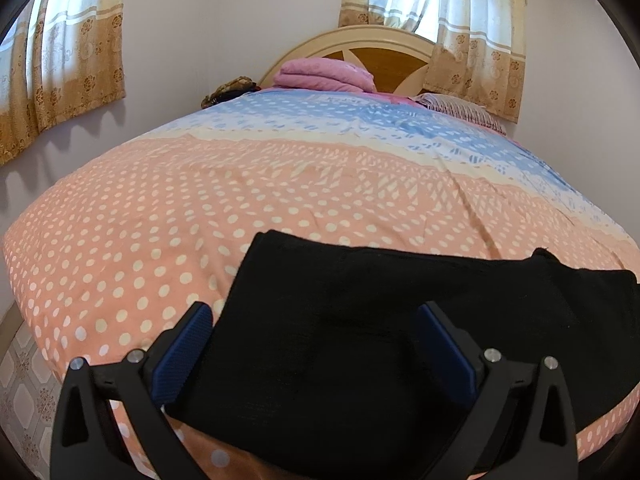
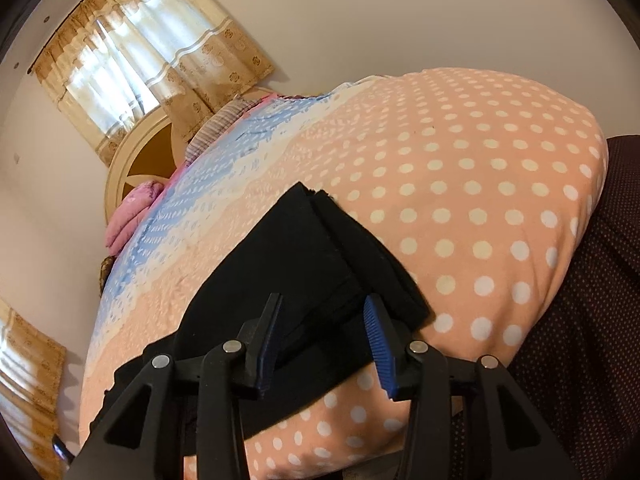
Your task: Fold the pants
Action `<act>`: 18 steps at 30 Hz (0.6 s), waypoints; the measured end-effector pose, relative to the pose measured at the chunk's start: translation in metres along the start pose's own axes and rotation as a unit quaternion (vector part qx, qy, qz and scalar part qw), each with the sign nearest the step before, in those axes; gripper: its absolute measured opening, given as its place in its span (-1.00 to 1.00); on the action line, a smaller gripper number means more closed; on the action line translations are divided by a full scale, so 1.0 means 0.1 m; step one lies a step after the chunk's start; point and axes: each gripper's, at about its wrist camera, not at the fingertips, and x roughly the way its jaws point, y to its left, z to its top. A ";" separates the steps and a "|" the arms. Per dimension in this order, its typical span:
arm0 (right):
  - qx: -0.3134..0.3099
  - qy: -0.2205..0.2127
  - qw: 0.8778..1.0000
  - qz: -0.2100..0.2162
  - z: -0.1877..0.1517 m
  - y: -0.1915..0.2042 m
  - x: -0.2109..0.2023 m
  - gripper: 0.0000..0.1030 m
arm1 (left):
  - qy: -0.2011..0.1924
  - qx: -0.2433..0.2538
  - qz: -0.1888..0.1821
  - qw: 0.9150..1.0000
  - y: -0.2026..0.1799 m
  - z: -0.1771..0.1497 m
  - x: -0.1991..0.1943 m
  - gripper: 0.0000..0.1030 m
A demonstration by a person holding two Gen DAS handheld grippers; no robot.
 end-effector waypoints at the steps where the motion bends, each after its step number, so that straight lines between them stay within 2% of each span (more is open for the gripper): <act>1: 0.001 -0.006 1.000 0.001 0.00 0.01 0.01 -0.17 | 0.002 0.000 0.000 1.000 0.00 -0.01 0.01 1.00; 4: -0.012 -0.017 1.000 -0.002 0.01 0.06 0.07 -0.23 | 0.008 0.005 0.002 1.000 0.00 -0.05 0.05 1.00; 5: -0.016 -0.019 1.000 -0.001 0.02 0.07 0.07 -0.41 | 0.009 0.008 0.004 1.000 0.00 -0.06 0.06 1.00; 6: -0.017 -0.012 1.000 0.005 0.03 0.07 0.09 -0.88 | 0.010 0.012 0.008 1.000 -0.01 -0.07 0.08 1.00; 11: -0.016 -0.022 0.999 0.026 0.07 0.09 -0.07 -0.89 | 0.015 0.010 0.006 1.000 0.03 -0.10 0.12 1.00; 15: -0.044 -0.052 0.997 0.024 0.12 0.16 -0.39 -0.89 | 0.017 0.005 0.004 1.000 0.05 -0.12 0.13 1.00; 18: -0.040 -0.047 0.998 0.011 0.13 0.05 -0.39 -0.89 | 0.017 0.005 0.005 1.000 0.06 -0.13 0.14 1.00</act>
